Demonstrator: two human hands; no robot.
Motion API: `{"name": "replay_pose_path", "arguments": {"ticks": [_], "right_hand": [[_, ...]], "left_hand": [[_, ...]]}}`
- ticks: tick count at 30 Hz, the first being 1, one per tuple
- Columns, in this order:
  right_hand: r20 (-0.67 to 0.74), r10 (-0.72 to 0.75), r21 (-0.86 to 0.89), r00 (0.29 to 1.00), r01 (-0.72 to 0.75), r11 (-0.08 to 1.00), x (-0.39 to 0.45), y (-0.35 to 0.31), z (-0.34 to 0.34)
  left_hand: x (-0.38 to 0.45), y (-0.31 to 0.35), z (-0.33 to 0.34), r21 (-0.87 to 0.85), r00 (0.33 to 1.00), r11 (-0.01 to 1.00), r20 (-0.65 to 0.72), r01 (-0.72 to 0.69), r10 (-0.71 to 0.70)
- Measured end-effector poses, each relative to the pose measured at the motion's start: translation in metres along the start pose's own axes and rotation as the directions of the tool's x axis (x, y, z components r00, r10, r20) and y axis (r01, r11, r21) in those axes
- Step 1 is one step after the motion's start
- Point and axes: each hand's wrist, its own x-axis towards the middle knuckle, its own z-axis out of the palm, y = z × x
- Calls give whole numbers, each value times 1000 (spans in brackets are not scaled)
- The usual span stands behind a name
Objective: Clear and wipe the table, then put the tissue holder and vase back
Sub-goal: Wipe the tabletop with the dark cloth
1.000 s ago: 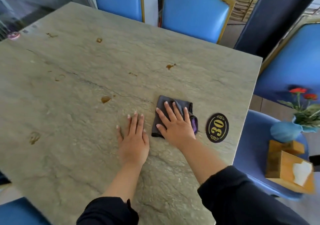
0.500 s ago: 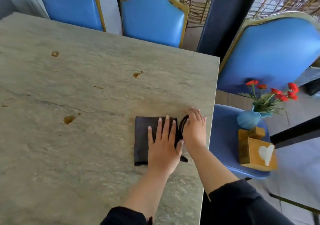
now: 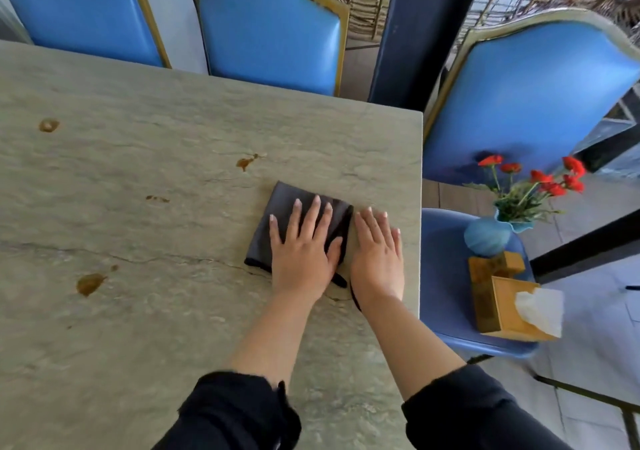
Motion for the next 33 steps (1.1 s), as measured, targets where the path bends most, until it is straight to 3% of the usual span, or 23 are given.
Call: {"name": "replay_pose_path", "arguments": {"ticks": [5,9,11,14,18,23,27,29,31,33], "right_hand": [[14,21,-1,1000,-21,1000,9,-3,-1],[30,13,-56,999,-12,998,21,-7,0],[69,-15,-40,997,18,999,41,-13,0],[123,-46,-10,991,47,999,73,-27,4],[46,-19,-20,999,20,1000,90,-38,20],[3,-47,-89,999,47,995,95,-37,28],[19,-70,-111,997,72,991,104,-42,24],[17,-55,-113,998,57,992,105,-43,25],[13,-19,-75,1000,20,997,101,-51,28],[13,16,-15,1000,-16,1000,95,-65,33]], "left_hand": [[18,-7,-2,13,989,992,83,-123,122],[61,-27,-5,-19,921,938,184,-346,343],[78,-39,-6,-26,909,929,198,-369,367],[105,-51,-8,-27,933,961,235,-274,273],[132,-52,-6,19,979,1000,205,-24,19],[151,-77,-9,25,977,999,212,-44,38],[142,-113,-9,61,943,957,164,283,-290],[124,-106,-10,57,920,929,133,365,-369],[100,-87,-9,69,924,931,115,358,-364],[78,-71,-5,84,959,960,74,266,-273]]}}
